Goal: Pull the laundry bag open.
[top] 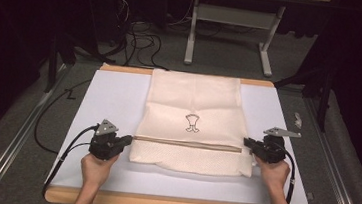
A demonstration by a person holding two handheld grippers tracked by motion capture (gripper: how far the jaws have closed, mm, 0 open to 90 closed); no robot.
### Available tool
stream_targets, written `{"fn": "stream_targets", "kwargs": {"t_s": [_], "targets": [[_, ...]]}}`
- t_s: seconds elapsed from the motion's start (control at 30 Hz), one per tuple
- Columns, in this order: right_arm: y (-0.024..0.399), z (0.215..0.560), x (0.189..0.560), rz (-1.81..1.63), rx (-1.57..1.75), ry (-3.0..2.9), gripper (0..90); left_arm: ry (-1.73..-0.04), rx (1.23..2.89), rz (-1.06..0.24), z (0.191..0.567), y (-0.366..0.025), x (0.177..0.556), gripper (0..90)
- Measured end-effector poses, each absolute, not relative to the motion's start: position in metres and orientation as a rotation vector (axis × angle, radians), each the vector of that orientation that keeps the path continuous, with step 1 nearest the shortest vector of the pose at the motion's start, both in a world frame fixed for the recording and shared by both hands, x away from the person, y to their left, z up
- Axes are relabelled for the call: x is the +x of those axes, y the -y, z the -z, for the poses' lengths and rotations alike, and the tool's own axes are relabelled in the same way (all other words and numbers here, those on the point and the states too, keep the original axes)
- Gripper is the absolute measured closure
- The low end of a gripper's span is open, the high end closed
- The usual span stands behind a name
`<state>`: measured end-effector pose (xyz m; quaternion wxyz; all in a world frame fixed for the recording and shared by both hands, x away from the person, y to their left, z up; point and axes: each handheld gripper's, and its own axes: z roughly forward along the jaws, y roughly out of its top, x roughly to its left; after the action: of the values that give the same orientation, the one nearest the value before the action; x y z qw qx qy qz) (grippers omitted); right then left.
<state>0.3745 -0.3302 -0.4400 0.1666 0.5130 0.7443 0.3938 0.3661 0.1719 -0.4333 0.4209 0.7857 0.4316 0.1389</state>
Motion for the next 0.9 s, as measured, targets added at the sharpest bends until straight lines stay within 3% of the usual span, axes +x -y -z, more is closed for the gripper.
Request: {"fn": "stream_targets", "kwargs": {"t_s": [0.9], "targets": [[0.328, 0.457, 0.372, -1.040, 1.482, -2.143, 82.6, -1.084, 2.050, -0.349, 0.440, -0.165, 0.366, 86.4]]}}
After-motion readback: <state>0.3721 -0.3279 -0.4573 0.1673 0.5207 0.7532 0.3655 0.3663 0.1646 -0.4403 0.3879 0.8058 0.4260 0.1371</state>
